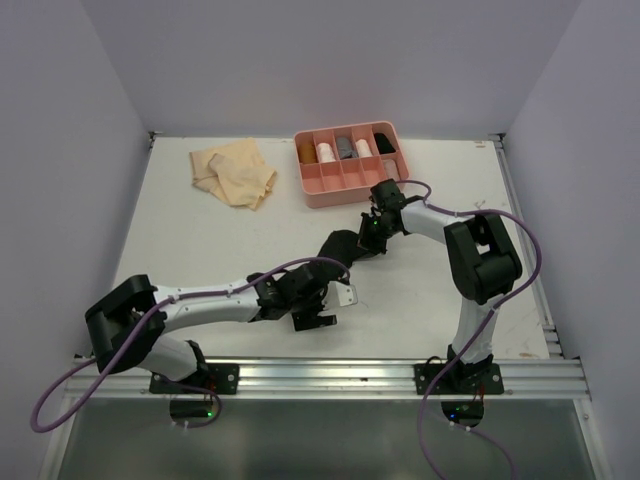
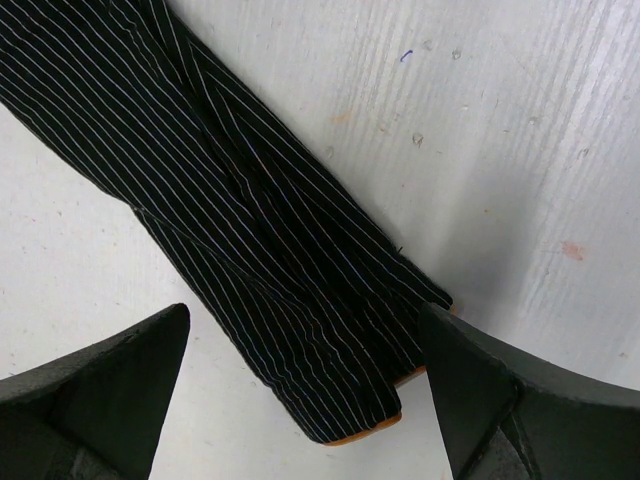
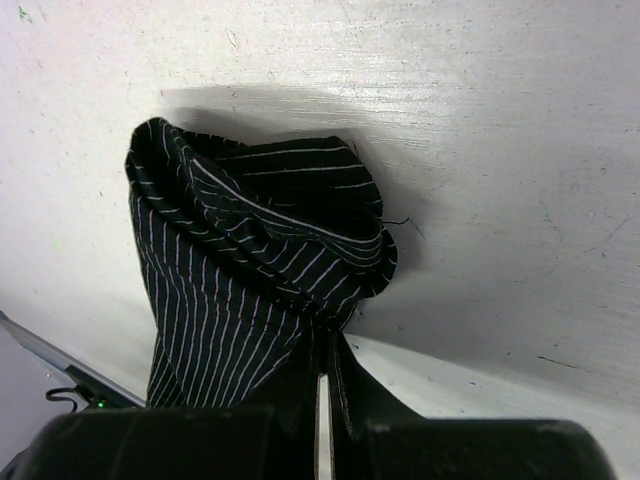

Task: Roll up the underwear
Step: Fold the underwear

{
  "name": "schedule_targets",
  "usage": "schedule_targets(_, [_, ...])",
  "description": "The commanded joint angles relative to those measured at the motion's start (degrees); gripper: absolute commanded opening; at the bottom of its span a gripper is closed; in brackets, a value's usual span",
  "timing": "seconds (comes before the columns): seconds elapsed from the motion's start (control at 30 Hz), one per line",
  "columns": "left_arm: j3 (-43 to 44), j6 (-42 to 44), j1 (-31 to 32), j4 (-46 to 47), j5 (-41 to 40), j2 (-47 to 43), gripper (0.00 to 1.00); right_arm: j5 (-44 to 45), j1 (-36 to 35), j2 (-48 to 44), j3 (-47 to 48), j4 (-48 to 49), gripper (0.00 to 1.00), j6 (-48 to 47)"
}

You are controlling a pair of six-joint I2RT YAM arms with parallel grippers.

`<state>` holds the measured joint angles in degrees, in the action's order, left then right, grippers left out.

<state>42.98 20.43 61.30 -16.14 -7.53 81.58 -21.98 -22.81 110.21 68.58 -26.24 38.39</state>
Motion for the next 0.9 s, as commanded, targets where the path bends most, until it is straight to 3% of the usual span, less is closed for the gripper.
schedule_targets(0.0, [2.1,-1.4,0.4,1.1,-1.3,1.0,1.0,0.3,0.0,-0.1,1.8,-0.8,0.0,-0.5])
schedule_targets(0.87, [-1.1,-0.8,1.0,-1.1,0.0,1.7,1.0,3.3,0.0,1.0,8.3,-6.5,0.0,-3.3])
